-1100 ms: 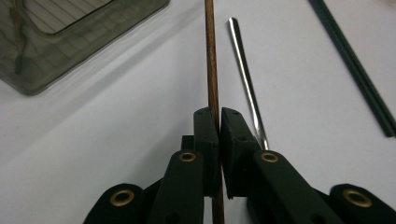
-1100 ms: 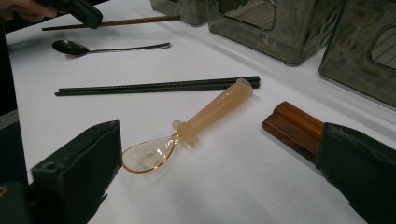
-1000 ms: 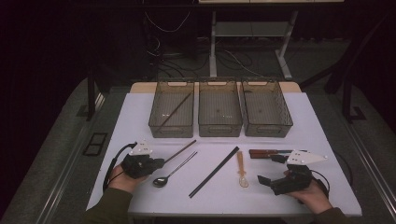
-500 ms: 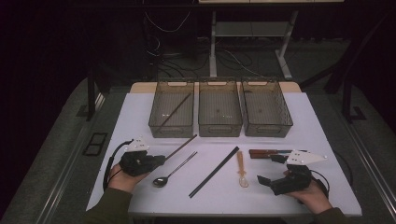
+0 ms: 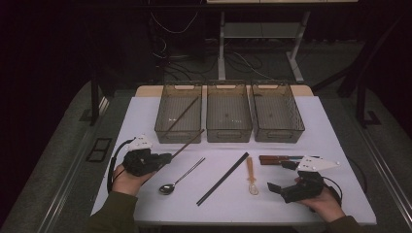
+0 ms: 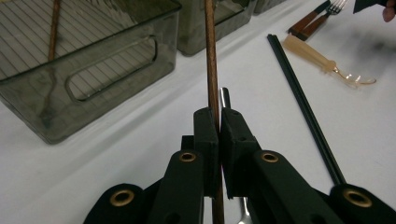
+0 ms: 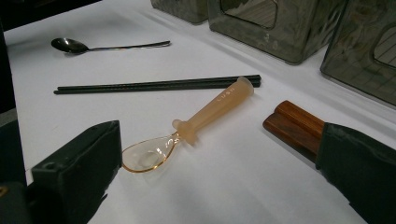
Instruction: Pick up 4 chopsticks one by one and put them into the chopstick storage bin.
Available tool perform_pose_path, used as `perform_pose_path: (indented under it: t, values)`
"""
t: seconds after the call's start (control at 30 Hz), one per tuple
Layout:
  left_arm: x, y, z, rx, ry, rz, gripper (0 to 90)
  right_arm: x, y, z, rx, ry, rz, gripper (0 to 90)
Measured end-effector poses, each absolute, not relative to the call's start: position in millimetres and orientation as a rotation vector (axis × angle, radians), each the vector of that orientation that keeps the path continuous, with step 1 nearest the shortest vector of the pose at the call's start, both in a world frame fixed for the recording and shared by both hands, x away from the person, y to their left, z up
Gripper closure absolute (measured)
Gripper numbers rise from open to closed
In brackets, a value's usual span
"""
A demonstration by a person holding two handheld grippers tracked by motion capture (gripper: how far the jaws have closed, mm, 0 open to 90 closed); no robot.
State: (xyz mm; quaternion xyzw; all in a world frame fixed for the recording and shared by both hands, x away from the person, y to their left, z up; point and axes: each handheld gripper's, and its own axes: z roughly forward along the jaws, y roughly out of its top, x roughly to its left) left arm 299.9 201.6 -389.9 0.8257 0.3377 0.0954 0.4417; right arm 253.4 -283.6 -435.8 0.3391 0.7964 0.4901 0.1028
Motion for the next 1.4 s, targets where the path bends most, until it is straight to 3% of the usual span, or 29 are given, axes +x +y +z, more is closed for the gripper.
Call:
perform_pose_path:
  t: [1.4]
  values:
    - [377.1, 183.1, -362.1, 1.955, 0.911, 0.319, 85.2, 252.9, -286.1, -435.3, 1.011, 2.334, 1.464, 0.8]
